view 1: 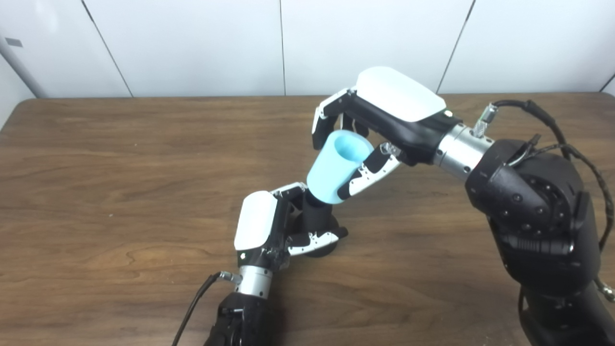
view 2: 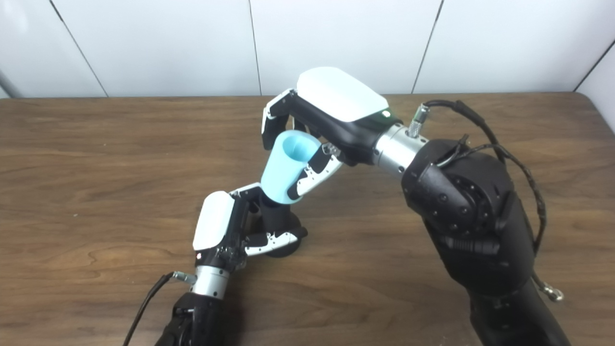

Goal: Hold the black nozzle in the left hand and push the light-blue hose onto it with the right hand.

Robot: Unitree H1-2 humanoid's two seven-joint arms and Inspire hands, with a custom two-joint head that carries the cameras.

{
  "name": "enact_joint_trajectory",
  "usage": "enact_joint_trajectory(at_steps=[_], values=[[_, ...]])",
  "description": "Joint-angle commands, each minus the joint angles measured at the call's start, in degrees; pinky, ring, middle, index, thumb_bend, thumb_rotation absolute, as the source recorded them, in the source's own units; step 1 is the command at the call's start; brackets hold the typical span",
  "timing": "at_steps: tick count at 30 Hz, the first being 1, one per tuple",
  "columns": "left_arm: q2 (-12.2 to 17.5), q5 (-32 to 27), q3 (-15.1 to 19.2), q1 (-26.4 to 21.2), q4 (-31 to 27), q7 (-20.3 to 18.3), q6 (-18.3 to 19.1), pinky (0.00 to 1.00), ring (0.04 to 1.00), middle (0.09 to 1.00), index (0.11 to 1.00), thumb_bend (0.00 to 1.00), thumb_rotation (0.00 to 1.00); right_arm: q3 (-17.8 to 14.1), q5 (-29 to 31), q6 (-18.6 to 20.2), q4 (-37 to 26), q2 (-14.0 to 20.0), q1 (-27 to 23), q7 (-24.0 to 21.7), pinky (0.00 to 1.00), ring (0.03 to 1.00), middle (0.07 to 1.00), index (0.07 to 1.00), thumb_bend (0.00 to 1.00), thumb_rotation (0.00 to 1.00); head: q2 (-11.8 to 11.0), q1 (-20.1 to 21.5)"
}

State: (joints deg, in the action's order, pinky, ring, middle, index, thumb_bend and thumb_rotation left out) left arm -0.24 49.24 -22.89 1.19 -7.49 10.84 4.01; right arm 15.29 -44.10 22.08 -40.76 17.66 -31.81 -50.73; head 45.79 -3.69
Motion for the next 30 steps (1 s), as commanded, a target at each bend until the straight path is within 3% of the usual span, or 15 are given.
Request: enact_joint_trajectory(at_steps=[1,13,30], values=[[0.09,0.45,-0.41,1.13,1.55,-1.79,1.79,0.50,0.527,0.497,0.482,0.52,0.00,-0.38,0.28,-1.91,-0.16,0.09,-1.40,2.45,0.28,0.415,0.551,0.491,0.49,0.00,0.07,-0.01],[-0.47,0.96,-0.58,1.19,0.72,-1.96,2.45,0.50,0.524,0.496,0.482,0.52,0.00,-0.27,1.54,-4.03,1.25,-0.09,-0.57,4.25,0.28,0.405,0.538,0.502,0.49,0.00,0.90,-2.27],[-0.68,0.50,-0.40,0.90,0.79,-1.86,2.18,0.49,0.519,0.487,0.485,0.52,0.00,1.00,0.64,-4.93,2.31,-0.08,0.05,4.65,0.27,0.403,0.545,0.501,0.49,0.00,0.91,-2.44]])
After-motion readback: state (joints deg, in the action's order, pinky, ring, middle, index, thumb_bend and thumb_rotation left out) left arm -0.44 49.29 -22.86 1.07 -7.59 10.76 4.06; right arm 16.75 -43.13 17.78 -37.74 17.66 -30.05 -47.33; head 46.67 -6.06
